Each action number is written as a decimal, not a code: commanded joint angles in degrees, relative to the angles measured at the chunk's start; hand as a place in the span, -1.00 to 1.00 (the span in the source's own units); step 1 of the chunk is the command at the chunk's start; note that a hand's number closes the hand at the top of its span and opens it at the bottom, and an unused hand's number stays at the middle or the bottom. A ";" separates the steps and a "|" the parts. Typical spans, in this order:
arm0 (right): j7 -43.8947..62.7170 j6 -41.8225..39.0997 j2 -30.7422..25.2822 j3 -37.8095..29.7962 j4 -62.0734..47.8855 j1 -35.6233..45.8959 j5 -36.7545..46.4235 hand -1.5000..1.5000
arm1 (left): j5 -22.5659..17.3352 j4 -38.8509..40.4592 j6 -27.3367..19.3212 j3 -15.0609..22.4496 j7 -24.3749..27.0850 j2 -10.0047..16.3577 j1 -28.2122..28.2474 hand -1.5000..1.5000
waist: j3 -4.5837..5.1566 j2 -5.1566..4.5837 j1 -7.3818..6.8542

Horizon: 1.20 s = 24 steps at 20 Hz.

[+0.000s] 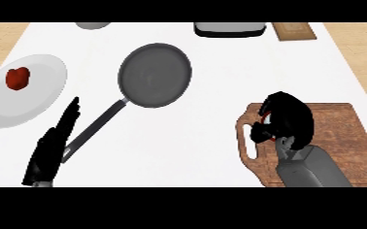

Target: Pick the can from the cutting board and place it in the pan

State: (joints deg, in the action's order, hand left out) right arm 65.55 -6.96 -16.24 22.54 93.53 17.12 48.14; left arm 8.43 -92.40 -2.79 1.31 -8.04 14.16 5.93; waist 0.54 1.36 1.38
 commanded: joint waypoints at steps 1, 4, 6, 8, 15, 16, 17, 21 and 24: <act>9.42 4.03 0.31 6.76 7.91 3.59 15.74 1.00 | 0.89 -0.54 -0.74 1.34 -0.83 -1.29 -0.08 0.00 | -0.29 -0.07 -0.08; 12.99 0.73 6.45 10.65 7.87 9.96 24.61 1.00 | -0.11 -1.14 0.65 0.79 -1.78 -0.43 -1.23 0.00 | -0.36 -0.76 -1.68; 13.68 0.42 10.49 12.78 5.39 11.38 30.31 1.00 | -0.06 -2.33 0.95 0.22 -3.05 0.37 -2.01 0.00 | -0.45 -1.03 -1.94; 12.45 0.44 14.97 10.60 3.60 14.46 31.68 1.00 | 0.67 -2.84 0.63 1.71 -2.17 -0.99 -0.65 0.00 | -0.49 -1.20 -2.06; 9.53 10.78 16.11 5.73 -12.79 27.27 21.14 1.00 | 0.46 0.18 2.01 0.95 -1.63 -0.59 -3.32 0.00 | -0.52 -1.77 -3.63; 9.43 11.46 16.13 4.27 -16.04 31.38 20.00 1.00 | 0.70 0.67 2.27 1.25 0.84 -0.45 -2.64 0.00 | -0.48 -1.97 -4.63; 5.95 13.20 16.15 0.65 -18.75 31.30 19.61 1.00 | -0.36 -0.79 3.06 -0.17 -0.36 0.78 -3.24 0.00 | -0.52 -1.95 -4.21; 1.41 20.31 16.19 -4.50 -28.70 35.19 15.44 1.00 | -0.52 -0.30 3.66 0.31 -2.07 0.44 -5.24 0.00 | -0.55 -2.50 -5.36; -0.92 27.43 16.21 -3.85 -35.81 36.16 11.35 1.00 | 0.78 0.10 2.95 2.10 -1.83 -1.04 -5.81 0.00 | -0.55 -2.91 -6.62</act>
State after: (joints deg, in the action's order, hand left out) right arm 61.38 9.29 -0.61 19.82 66.75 50.87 63.47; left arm 9.50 -92.46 -0.65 3.18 -9.07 13.09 1.48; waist 0.01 -1.03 -3.93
